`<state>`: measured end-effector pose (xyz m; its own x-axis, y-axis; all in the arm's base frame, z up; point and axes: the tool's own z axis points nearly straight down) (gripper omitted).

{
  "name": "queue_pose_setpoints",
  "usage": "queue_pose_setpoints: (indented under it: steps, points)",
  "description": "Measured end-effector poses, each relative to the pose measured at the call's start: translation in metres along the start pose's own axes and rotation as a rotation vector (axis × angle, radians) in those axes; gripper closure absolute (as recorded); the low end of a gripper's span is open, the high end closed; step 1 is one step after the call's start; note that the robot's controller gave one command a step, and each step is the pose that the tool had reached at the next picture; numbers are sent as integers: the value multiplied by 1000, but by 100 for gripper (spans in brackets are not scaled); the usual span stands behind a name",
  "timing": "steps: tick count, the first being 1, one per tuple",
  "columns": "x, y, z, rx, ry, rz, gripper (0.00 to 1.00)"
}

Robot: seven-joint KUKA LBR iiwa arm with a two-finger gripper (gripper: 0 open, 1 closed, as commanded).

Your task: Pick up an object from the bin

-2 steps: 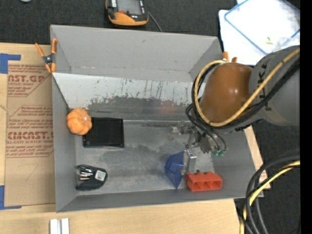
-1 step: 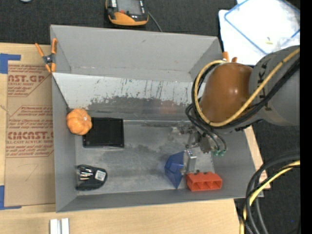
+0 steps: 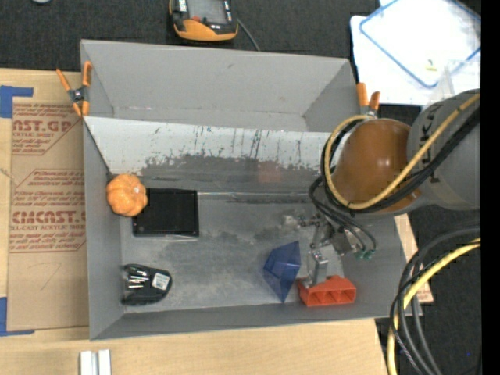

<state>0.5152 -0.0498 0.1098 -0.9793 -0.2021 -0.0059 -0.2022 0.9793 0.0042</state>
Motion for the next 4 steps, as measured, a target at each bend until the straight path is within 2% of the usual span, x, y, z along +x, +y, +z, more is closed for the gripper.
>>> queue_pose_setpoints:
  steps: [1,2,3,4]
  points:
    - [7,25,-3,-2,-1,-10,0]
    - [9,23,0,-1,-2,-57,0]
    - [6,24,4,0,4,-238,0]
    - [12,36,-30,0,-1,-22,100]
